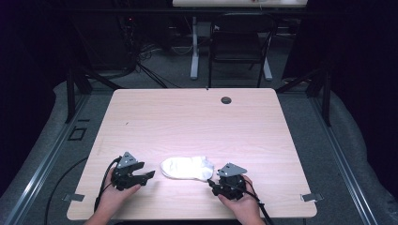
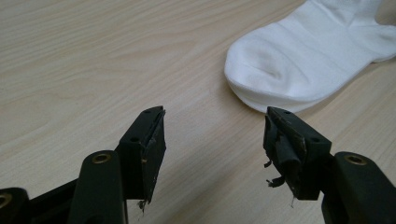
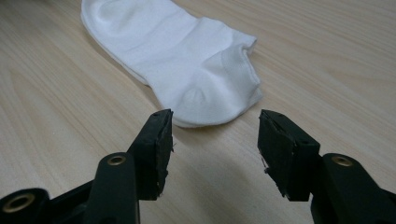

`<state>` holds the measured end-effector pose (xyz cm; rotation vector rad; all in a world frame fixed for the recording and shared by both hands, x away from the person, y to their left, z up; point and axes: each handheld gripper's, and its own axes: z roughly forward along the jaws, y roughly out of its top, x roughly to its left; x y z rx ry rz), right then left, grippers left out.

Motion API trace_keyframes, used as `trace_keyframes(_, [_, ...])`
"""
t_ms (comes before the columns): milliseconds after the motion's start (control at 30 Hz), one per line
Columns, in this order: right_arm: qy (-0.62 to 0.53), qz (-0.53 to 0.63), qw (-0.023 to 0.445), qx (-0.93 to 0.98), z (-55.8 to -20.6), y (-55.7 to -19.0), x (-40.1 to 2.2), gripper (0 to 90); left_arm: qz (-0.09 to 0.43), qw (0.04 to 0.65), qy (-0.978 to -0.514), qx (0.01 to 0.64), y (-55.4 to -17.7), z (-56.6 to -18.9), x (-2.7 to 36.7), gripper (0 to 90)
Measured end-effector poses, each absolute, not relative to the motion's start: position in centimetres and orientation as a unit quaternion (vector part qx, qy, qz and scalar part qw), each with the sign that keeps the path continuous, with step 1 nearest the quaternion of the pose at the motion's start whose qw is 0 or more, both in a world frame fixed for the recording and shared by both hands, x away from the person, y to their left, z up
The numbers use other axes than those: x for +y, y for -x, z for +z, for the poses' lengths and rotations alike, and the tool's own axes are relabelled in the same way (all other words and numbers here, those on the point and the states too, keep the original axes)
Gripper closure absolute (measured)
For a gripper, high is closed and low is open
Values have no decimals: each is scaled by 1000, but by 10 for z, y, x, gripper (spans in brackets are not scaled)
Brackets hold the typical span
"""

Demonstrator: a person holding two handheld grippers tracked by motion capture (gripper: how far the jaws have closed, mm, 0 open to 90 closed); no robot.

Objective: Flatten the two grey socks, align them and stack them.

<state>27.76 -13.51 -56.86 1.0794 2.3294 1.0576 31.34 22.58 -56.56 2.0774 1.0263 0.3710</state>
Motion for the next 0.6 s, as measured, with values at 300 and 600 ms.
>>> trace_keyframes(300, [-387,375,179,823,-570,-280,-137,447,142,386,-819,400,-314,-568,221,389])
trace_keyframes(600, [-400,372,182,818,-570,-283,-143,448,144,385,-824,390,-313,-568,218,389])
